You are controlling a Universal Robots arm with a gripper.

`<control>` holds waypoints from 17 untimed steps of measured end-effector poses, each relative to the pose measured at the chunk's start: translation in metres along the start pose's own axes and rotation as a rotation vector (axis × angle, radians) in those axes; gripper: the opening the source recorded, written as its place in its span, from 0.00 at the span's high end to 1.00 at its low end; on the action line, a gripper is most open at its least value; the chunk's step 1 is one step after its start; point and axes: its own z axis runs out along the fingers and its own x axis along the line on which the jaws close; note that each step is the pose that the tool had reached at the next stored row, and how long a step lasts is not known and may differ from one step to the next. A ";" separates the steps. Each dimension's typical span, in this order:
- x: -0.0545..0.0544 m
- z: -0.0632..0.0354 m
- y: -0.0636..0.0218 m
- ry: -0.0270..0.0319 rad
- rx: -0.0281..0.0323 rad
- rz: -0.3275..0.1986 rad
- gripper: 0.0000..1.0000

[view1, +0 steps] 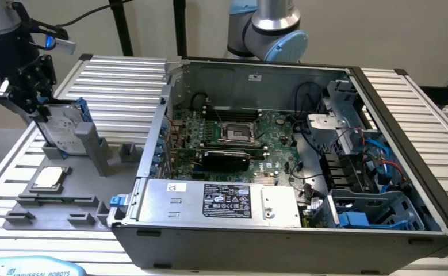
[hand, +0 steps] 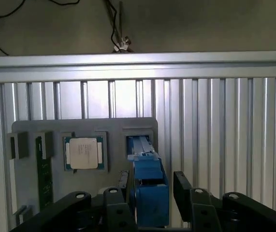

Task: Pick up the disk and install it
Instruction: 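Pick up the disk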

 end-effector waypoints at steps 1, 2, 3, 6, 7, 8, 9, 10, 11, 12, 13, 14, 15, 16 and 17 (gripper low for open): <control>0.000 0.0001 0.0000 0.0000 0.0000 0.000 0.55; 0.000 0.0002 0.0001 0.0001 0.0000 -0.001 0.55; 0.000 0.0003 0.0001 0.0000 0.0001 -0.001 0.62; 0.000 0.0004 0.0002 -0.0001 0.0001 -0.001 0.64; 0.000 0.0005 0.0002 -0.0001 0.0002 -0.001 0.67; 0.000 0.0005 0.0002 -0.0001 0.0002 -0.001 0.67; 0.001 0.0005 0.0002 -0.0001 0.0002 -0.001 0.67; 0.001 0.0005 0.0002 -0.0001 0.0001 -0.001 0.67; 0.001 0.0005 0.0002 -0.0001 0.0001 -0.001 0.67; 0.002 0.0005 0.0002 0.0000 0.0001 -0.001 0.67; 0.003 0.0005 0.0002 0.0000 0.0000 -0.001 0.67; 0.003 0.0005 0.0002 0.0000 0.0001 -0.001 0.67; 0.004 0.0005 0.0002 0.0000 0.0001 -0.001 0.67; 0.005 0.0006 0.0002 -0.0001 0.0001 -0.001 0.67; 0.006 0.0006 0.0002 -0.0002 0.0001 -0.001 0.67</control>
